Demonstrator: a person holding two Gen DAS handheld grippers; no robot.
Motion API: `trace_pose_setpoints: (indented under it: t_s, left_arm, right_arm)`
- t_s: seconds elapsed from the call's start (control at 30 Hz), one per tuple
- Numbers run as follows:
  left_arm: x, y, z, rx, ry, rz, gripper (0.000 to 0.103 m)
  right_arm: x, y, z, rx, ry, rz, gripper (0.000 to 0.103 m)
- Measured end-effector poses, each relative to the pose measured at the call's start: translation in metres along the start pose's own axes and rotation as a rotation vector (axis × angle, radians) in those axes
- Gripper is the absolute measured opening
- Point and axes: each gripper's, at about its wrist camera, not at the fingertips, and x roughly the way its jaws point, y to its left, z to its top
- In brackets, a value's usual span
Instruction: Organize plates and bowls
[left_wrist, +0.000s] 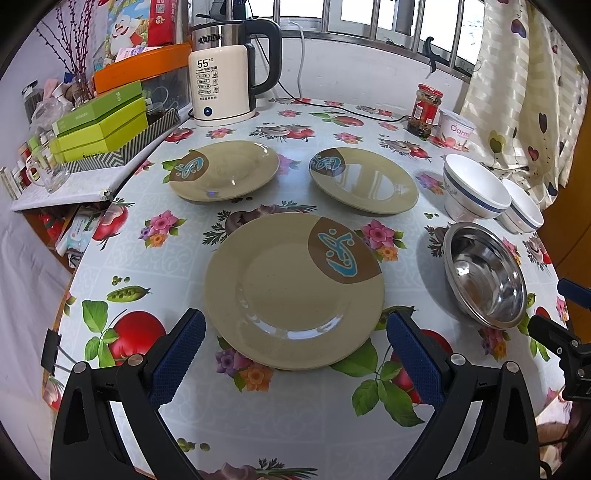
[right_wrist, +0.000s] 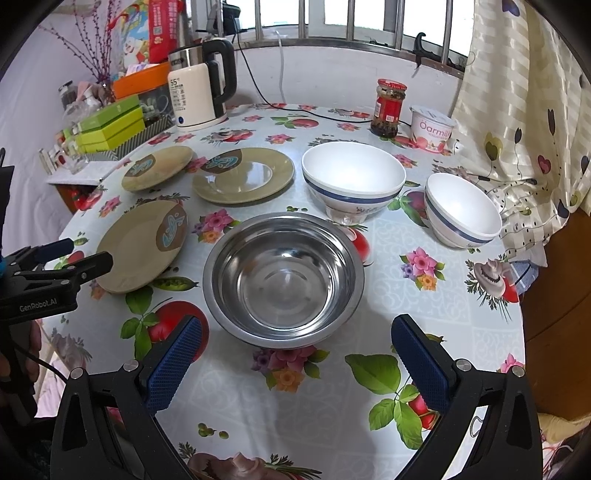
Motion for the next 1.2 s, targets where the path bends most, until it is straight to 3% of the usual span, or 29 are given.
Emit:
trace_pose_setpoints:
  t_s: [0.37, 1.2]
  left_arm:
    - [0.002, 0.003, 0.003, -0.009, 0.006, -0.011, 0.099]
    - [0.010, 0.045, 0.017, -0.083, -0.018, -0.008, 0.099]
  right_arm:
    - [0.000, 0.000, 0.001, -0.003, -0.004, -0.001, 0.103]
    - [0.009, 0.045, 0.047, -0.117, -0.028, 0.015, 0.103]
